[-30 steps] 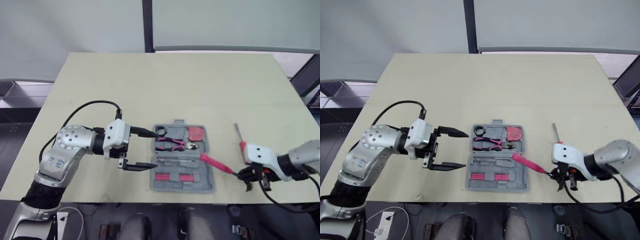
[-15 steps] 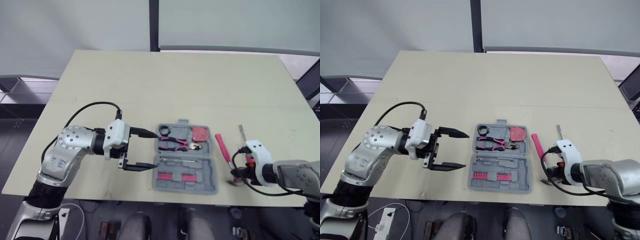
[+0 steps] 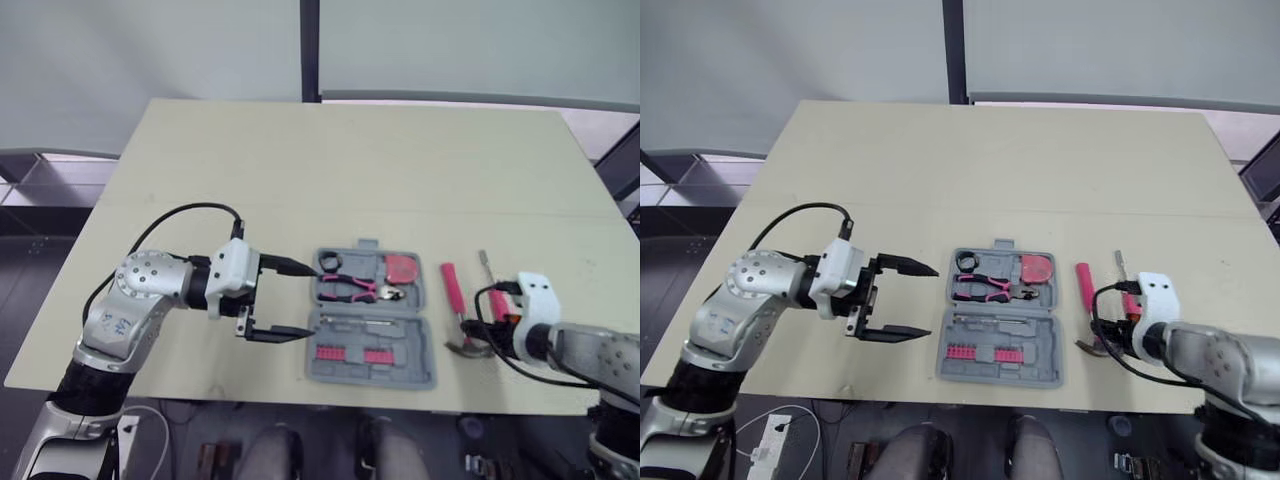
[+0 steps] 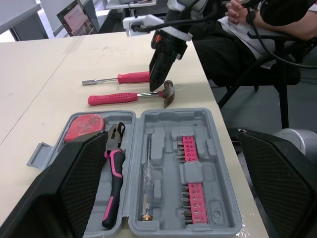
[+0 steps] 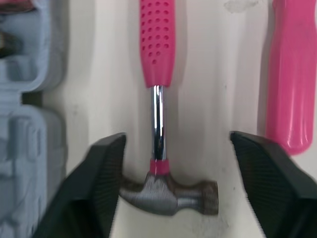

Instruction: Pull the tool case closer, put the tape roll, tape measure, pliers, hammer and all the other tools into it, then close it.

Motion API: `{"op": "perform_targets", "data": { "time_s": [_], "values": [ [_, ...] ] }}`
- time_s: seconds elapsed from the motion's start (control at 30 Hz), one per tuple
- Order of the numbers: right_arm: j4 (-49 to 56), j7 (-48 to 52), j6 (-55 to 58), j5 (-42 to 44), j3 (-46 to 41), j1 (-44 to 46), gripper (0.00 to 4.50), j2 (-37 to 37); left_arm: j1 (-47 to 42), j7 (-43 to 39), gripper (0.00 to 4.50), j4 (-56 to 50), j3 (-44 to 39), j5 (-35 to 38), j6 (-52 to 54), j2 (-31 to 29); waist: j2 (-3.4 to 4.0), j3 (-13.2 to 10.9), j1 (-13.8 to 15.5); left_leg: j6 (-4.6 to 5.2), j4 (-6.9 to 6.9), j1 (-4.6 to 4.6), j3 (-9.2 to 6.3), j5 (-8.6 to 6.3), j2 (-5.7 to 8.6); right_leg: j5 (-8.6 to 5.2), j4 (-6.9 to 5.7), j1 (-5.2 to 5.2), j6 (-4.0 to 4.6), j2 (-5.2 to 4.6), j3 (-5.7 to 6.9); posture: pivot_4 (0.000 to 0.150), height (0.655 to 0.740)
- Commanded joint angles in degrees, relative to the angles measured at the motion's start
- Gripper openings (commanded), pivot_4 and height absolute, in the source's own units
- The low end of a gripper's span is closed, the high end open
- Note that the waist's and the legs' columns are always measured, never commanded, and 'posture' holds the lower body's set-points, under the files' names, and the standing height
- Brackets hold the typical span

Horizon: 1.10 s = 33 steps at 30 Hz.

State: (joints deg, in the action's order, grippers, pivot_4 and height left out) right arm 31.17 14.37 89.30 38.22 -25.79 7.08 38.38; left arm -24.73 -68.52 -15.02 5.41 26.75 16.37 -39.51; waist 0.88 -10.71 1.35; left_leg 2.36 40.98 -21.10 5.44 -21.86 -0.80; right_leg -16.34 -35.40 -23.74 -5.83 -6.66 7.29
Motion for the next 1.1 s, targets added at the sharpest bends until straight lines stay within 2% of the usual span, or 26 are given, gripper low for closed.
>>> {"op": "perform_targets", "data": {
  "time_s": [0.03, 0.17, 0.37, 0.47, 0.83, 0.93, 0.97, 1.1],
  "values": [
    [11.59, 1.99, -9.49, -2.02, 0.32, -7.52, 4.44, 1.66, -0.83, -0.64, 4.50, -0.96, -0.55, 0.43, -0.59, -0.19, -0.08, 0.05, 0.00, 0.00, -0.01, 0.00, -0.01, 0.00, -0.01, 0.00, 0.00, 0.00, 0.00, 0.01, -0.01, 0.150, 0.7400],
    [13.48, -1.27, -21.54, -7.45, 2.19, -15.27, 4.44, -5.56, -1.73, -0.67, 4.50, -0.49, 0.11, 0.37, -0.50, 0.73, -0.28, 0.16, -0.05, -0.07, -0.01, 0.06, 0.02, 0.00, -0.05, 0.00, -0.02, 0.03, 0.00, 0.08, -0.02, 0.150, 0.7400],
    [10.19, -3.05, -27.05, -11.19, 3.86, -18.70, 4.44, -11.23, -2.83, -1.85, 4.50, 0.15, 0.40, 0.55, -0.27, 0.83, -0.27, 0.16, -0.14, -0.07, 0.00, 0.12, 0.09, 0.00, -0.05, 0.00, -0.06, 0.02, 0.00, 0.10, -0.09, 0.150, 0.7400],
    [6.13, -3.50, -27.64, -11.18, 4.11, -17.18, 4.44, -14.23, -3.34, -2.16, 4.50, 0.42, 0.44, 0.52, -0.17, 0.97, -0.27, 0.16, -0.15, -0.07, 0.00, 0.13, 0.09, 0.00, -0.05, 0.00, -0.05, 0.03, 0.00, 0.10, -0.09, 0.150, 0.7400],
    [-3.20, -5.31, -31.31, -16.91, 8.84, -10.16, 4.44, -16.59, -3.42, -2.17, 4.50, 0.09, -0.28, 0.58, 0.43, 0.52, -0.25, 0.15, -0.11, -0.07, -0.03, 0.10, 0.08, 0.00, -0.06, -0.02, -0.05, -0.01, 0.04, 0.09, -0.08, 0.150, 0.7400],
    [-4.06, -5.85, -31.26, -17.74, 9.18, -9.72, 3.64, -17.06, -3.54, -2.01, 4.50, 0.15, -0.47, 0.53, 0.58, 0.40, -0.25, 0.15, -0.09, -0.06, -0.01, 0.07, 0.08, 0.00, -0.04, -0.02, -0.04, -0.01, 0.03, 0.07, -0.06, 0.150, 0.7400],
    [-4.36, -5.98, -31.26, -18.21, 9.49, -9.67, 3.19, -16.89, -3.57, -1.99, 4.50, 0.25, -0.49, 0.48, 0.55, 0.38, -0.25, 0.15, -0.11, -0.06, -0.01, 0.07, 0.08, 0.00, -0.04, -0.02, -0.05, -0.01, 0.03, 0.07, -0.07, 0.150, 0.7400],
    [-4.84, -5.61, -31.28, -19.02, 10.06, -9.62, 3.19, -16.71, -3.60, -1.99, 4.50, 0.54, -0.53, 0.34, 0.36, 0.39, -0.25, 0.15, -0.21, -0.06, -0.02, 0.08, 0.08, 0.00, -0.05, -0.02, -0.05, -0.01, 0.03, 0.08, -0.07, 0.150, 0.7400]
  ]
}}
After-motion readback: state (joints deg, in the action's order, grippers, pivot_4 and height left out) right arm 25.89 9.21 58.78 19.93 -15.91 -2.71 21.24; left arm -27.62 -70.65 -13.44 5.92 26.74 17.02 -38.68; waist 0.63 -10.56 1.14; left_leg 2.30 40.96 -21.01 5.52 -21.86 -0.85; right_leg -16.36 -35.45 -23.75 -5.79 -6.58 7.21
